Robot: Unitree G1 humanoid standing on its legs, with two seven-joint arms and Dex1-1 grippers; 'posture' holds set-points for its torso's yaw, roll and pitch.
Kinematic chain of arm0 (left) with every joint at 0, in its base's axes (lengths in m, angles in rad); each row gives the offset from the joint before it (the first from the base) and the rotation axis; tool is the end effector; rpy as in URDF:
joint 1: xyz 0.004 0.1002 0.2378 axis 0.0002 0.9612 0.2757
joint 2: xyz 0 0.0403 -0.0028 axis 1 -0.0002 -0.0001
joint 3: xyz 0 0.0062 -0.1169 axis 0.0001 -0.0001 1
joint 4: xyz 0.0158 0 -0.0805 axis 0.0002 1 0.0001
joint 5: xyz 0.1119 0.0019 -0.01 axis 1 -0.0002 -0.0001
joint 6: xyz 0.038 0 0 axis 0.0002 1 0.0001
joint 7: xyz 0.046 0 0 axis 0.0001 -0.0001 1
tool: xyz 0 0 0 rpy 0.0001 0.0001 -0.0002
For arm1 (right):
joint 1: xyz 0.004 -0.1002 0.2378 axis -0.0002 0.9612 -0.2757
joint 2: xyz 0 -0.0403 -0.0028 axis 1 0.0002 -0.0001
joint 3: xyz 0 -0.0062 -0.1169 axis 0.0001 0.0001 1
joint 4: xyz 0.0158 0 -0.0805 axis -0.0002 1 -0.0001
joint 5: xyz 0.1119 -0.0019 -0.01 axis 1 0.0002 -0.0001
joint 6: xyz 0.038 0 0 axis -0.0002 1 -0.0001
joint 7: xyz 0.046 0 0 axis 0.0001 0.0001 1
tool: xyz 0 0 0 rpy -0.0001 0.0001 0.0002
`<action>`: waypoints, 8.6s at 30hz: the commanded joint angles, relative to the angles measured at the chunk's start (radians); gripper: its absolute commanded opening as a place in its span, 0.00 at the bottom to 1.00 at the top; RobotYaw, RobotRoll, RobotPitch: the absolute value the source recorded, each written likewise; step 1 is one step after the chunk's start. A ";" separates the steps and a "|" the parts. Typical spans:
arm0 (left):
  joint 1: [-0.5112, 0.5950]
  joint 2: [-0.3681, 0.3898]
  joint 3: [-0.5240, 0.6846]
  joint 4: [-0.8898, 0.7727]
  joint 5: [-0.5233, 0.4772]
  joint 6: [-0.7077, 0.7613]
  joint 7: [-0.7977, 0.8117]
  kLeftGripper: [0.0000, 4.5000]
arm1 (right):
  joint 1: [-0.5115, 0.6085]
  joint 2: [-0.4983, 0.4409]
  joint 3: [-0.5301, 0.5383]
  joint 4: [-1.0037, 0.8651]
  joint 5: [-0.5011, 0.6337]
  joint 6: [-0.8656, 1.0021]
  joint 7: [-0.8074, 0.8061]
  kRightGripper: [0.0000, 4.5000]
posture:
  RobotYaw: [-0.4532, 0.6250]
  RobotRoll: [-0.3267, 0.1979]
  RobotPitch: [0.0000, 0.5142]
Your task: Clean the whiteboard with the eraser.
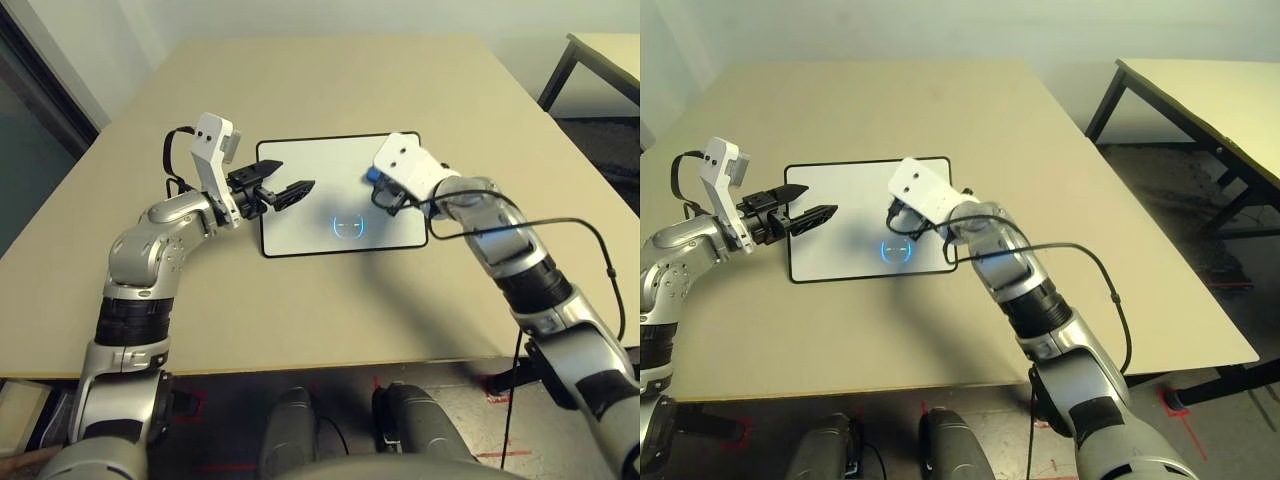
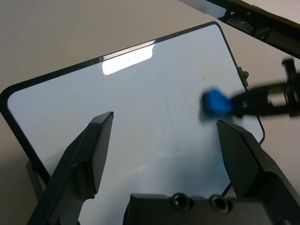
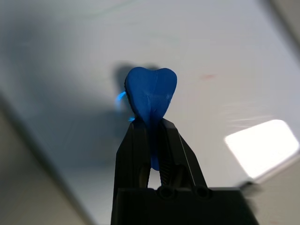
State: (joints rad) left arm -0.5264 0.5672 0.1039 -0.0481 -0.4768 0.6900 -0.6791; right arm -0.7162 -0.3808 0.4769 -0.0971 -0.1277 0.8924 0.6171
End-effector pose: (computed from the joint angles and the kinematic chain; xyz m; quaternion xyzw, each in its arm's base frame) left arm 0.2922 0.2379 0.1813 0.0243 0.0534 -0.3468 0.9361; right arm 0.3005 -0.1018 0.1675 -0.3389 0.1577 0.3622 0.8539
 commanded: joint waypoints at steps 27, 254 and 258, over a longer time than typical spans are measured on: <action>0.011 -0.012 -0.001 -0.020 -0.004 0.013 0.004 1.00 | -0.062 0.001 -0.010 0.163 -0.051 -0.053 -0.030 0.04 | 0.40 0.62 0.19; 0.047 -0.007 -0.025 -0.100 -0.038 0.094 -0.017 1.00 | -0.302 0.150 0.112 0.178 -0.216 -0.255 0.206 0.03 | 0.38 0.62 0.33; 0.051 -0.007 -0.022 -0.107 -0.040 0.098 -0.012 1.00 | -0.218 0.142 0.147 0.087 -0.211 -0.196 0.260 0.03 | 0.39 0.62 0.33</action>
State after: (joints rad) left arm -0.4875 0.5609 0.0899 -0.1505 -0.5181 0.7859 -0.6931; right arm -0.9531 -0.2394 0.5873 0.0314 -0.3522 0.6711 0.8483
